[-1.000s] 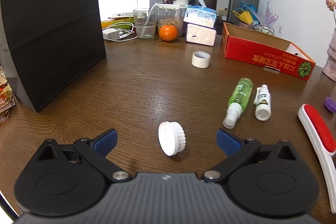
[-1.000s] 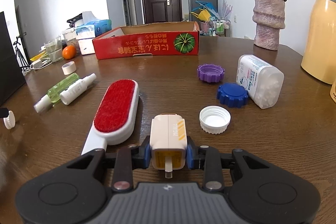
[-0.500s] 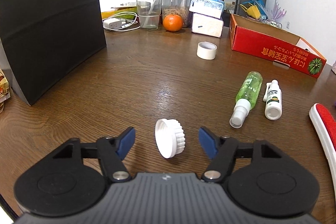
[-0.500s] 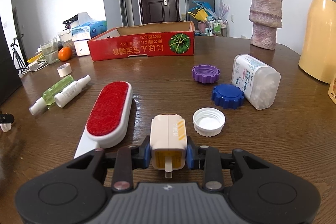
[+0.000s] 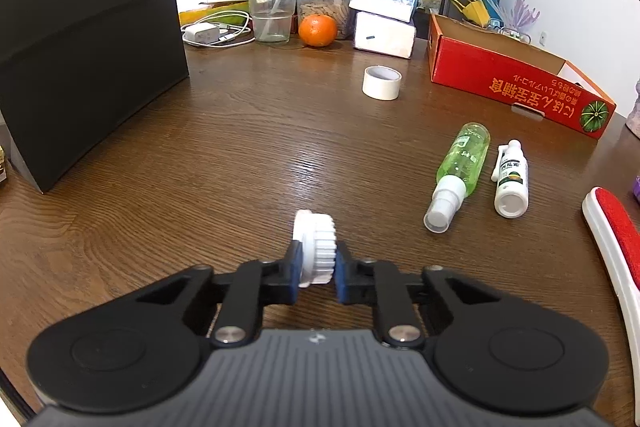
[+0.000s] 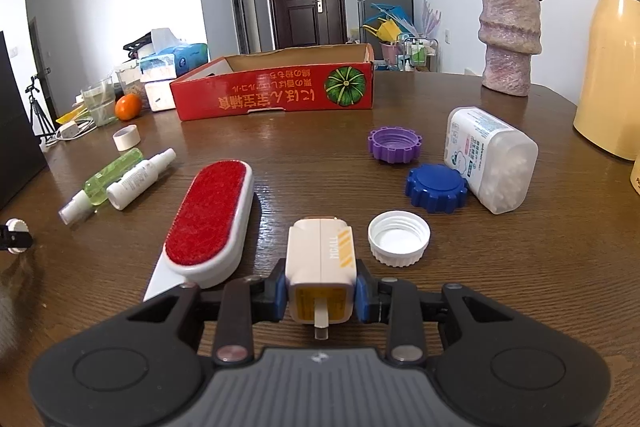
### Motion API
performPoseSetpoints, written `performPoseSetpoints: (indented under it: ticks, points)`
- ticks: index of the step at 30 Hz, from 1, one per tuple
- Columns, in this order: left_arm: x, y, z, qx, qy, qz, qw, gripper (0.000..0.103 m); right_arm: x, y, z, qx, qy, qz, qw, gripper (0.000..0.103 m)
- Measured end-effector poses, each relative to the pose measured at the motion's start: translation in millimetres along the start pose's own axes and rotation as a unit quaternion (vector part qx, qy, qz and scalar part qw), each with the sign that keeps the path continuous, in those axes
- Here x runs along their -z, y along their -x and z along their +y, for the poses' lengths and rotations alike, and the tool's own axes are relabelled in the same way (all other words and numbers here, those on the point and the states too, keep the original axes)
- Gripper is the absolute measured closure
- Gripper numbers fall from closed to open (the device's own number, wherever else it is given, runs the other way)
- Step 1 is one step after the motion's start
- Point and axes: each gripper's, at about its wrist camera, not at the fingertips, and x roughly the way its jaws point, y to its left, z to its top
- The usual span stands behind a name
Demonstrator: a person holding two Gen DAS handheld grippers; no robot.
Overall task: Organize rigid objects
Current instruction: 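Close the left tool on the white round cap, then carry the plug adapter and white cap with both tools over the cardboard box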
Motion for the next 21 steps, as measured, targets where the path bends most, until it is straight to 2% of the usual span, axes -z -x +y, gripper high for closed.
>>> performPoseSetpoints:
  ticks: [21]
  points:
    - [-8,21,-11,0.012,-0.013,-0.028,0.9994,0.088,-4,11,-2,-0.002,-0.005,-0.017,1.0,0.072]
